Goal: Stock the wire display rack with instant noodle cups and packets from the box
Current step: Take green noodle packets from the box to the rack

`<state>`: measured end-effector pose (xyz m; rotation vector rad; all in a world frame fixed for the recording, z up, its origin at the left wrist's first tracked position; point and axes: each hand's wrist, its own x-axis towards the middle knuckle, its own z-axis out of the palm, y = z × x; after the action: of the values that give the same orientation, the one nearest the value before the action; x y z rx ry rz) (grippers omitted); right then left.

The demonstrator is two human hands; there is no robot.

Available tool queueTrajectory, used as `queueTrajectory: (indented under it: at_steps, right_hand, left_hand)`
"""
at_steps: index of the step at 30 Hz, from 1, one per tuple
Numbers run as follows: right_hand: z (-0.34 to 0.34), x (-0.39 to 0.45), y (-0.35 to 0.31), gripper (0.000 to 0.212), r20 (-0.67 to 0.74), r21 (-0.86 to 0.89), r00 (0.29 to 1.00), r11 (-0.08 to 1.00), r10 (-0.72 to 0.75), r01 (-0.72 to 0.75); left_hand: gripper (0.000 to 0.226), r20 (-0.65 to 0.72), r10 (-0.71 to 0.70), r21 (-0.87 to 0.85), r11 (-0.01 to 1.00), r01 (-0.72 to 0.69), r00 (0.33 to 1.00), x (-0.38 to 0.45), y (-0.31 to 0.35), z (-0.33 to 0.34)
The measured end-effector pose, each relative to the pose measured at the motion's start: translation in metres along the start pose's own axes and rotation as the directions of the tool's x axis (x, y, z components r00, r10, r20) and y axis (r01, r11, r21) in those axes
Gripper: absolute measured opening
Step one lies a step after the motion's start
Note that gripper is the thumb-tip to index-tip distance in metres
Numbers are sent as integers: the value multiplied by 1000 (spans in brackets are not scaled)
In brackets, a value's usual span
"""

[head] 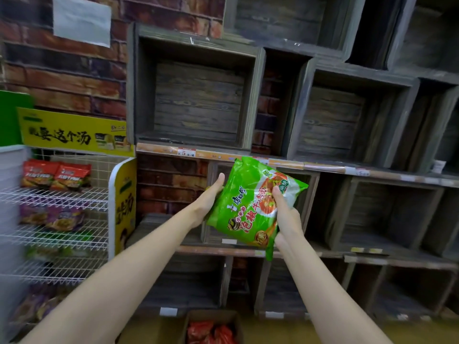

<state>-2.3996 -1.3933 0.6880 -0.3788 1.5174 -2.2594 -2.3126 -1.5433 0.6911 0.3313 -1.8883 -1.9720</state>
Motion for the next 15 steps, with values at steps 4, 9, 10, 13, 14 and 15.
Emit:
queueTrajectory:
  at_steps: [4,9,10,13,14,15]
  right_hand:
    - [5,-4,1,45,-107,157,994,988,15,2]
    - [28,-9,13,47,-170,311,983,950,67,-11]
    - [35,-11,18,48,-163,317,984,948,67,-12]
    - [54,-18,37,47,-91,305,995,952,52,-22]
    - [59,-19,42,44,-53,281,997,959,58,-40]
    - [62,-20,46,41,-3,247,998,967,67,-65]
  left_hand:
    - [69,-161,32,-162,985,-58,986,-11,-20,-4]
    - [77,-97,48,-402,912,-83,994,-26,-38,10]
    - [76,-84,88,-367,923,-113,993,-28,-40,14]
    - [100,-157,160,-401,892,-210,975,-25,-40,13]
    - [97,-224,152,-402,885,-233,963,-28,-38,10]
    - [87,-279,152,-396,881,-258,948,-30,-35,4]
